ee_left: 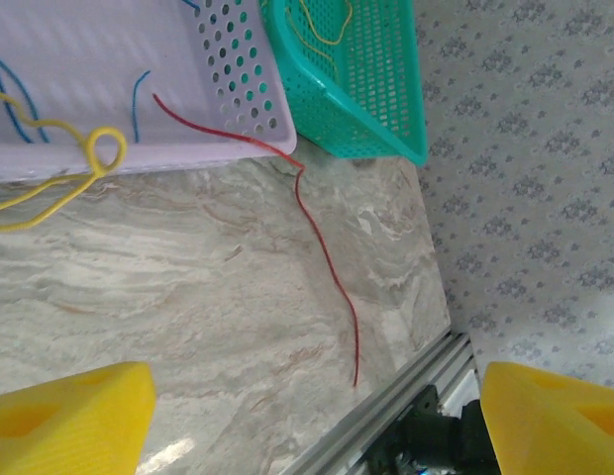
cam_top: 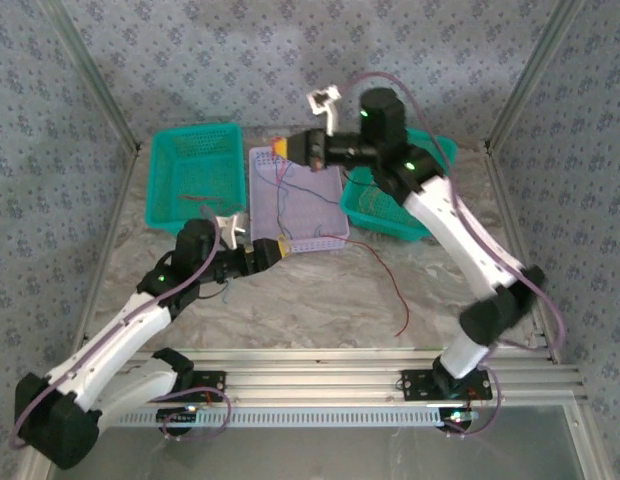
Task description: Untangle the cables
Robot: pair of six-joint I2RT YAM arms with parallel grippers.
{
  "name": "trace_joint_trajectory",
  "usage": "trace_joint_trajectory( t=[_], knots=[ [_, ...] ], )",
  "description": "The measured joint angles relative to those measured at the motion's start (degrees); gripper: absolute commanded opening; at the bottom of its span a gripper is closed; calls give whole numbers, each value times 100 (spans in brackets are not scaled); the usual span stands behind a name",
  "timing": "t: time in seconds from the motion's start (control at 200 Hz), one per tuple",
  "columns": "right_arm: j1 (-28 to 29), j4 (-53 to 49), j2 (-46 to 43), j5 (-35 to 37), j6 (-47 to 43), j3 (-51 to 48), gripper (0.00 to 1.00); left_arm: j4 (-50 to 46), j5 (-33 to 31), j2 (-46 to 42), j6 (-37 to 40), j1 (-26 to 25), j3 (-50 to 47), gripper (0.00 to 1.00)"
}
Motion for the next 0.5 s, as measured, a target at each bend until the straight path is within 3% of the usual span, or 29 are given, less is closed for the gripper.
trace_joint_trajectory(
  t=[0.305, 0.5],
  knots=[
    [448, 87, 3969, -1049, 1156, 4540, 0, -564, -509, -1784, 42, 2, -732, 88],
    [540, 588, 4975, -1307, 1947, 4752, 0, -911, -846, -2435, 79, 2, -750, 91]
  ],
)
